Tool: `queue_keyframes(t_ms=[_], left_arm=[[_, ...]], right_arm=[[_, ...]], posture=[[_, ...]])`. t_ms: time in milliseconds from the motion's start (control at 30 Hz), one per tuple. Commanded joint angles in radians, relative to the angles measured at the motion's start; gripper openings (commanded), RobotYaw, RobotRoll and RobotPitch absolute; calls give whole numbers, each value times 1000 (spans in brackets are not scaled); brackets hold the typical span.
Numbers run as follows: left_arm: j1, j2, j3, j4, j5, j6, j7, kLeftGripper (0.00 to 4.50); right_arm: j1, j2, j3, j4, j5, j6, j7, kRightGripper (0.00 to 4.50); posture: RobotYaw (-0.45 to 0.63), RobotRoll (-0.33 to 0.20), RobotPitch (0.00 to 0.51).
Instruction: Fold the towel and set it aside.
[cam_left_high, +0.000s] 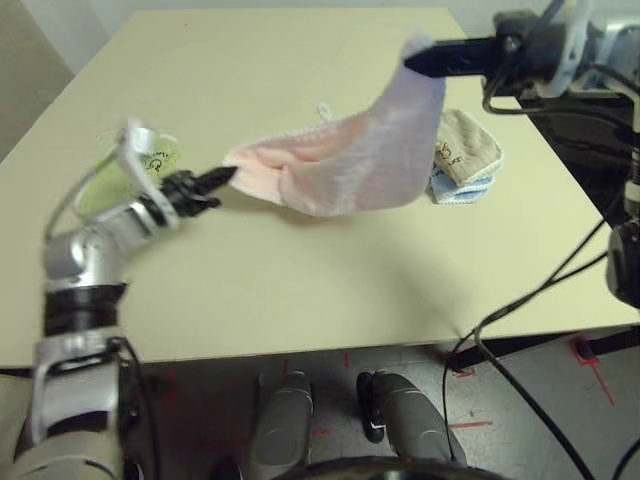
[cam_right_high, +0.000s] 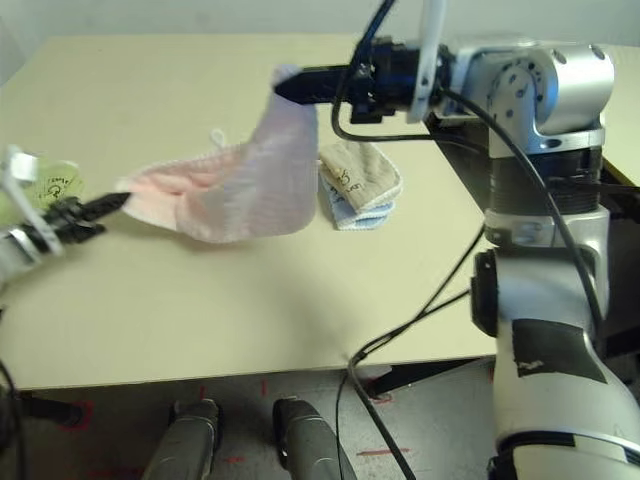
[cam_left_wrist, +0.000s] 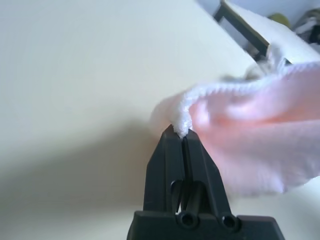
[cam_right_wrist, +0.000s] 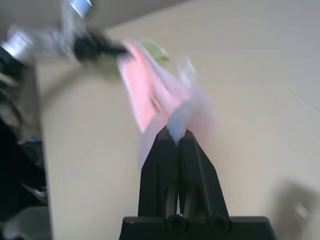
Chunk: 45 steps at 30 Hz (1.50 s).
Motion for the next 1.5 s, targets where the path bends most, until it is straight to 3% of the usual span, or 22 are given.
queue_keyframes(t_ms=[33,267,433,567,700,833,967,1067,1233,1367,1500], left_arm=[[-121,105,-118,115,95,-18,-232,15],[-289,204,-287,328,280,-172,-572,15],[-439,239,-344,513,430,-353,-649,15],[-496,270,-417,601,535,-521,-659,15],[-499,310,-557,602,524,-590,-659,15],[-541,357,-768,553,410,-502,-659,15],[-685,279,-732,692,480,-579,-659,15],[-769,223,-662,779,552,-638,-555,15],[-817,182,-598,833,673,-737,-290,15],[-843,190,-596,847,794,-825,-84,15],[-840,222,-617,853,905,-923,2,15]], right_arm=[[-3,-31,43,146,-108,-166,93,0],[-71,-3,26,390,-243,-425,122,0],[-120,28,-21,472,-281,-568,57,0],[-145,29,-29,498,-302,-606,87,0],[-147,12,9,471,-324,-563,213,0],[-165,16,48,466,-311,-517,284,0],[-214,75,-5,582,-356,-662,134,0],[-255,117,-34,676,-393,-806,-59,0],[-309,135,-20,769,-503,-1046,-331,0],[-330,105,8,813,-611,-1186,-534,0],[-312,86,-9,824,-641,-1261,-586,0]], posture=[[-54,0,155],[-51,0,152],[-47,0,151],[-48,0,149],[-47,0,149],[-46,0,153],[-49,0,159],[-45,0,161],[-47,0,164],[-53,0,168],[-57,0,174]])
